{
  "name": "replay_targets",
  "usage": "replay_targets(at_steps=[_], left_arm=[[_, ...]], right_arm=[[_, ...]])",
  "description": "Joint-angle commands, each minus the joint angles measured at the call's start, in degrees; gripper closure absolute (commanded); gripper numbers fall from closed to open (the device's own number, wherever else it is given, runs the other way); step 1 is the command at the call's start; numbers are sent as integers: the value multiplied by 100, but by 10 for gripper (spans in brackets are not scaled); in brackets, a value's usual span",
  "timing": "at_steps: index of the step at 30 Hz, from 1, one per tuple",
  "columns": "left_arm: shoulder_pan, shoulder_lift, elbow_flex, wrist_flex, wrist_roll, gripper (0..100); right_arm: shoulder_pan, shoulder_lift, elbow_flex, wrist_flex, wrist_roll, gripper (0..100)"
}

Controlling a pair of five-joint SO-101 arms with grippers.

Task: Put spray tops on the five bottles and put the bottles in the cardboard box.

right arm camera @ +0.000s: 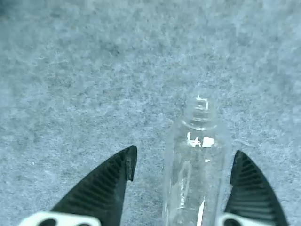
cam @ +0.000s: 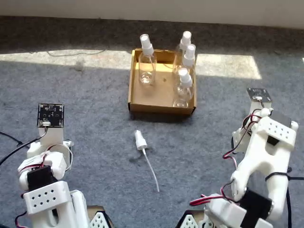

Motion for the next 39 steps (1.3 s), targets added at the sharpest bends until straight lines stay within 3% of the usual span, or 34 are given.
replay_targets(at_steps=[1, 20, 31, 35, 39], left_arm=[[-22, 22, -13, -26, -18, 849], [22, 22, -22, -26, -9, 849], [1156, 75, -286, -9, 9, 852], [1833, 84, -725, 18, 35, 853], [2607, 92, -1015, 9, 571, 852]], right_arm=[[233, 418, -400, -136, 62, 724], [268, 1631, -532, -629, 299, 743], [268, 1604, -532, -611, 273, 995], [207, 1596, -505, -593, 264, 995], [207, 1552, -532, -620, 264, 995]])
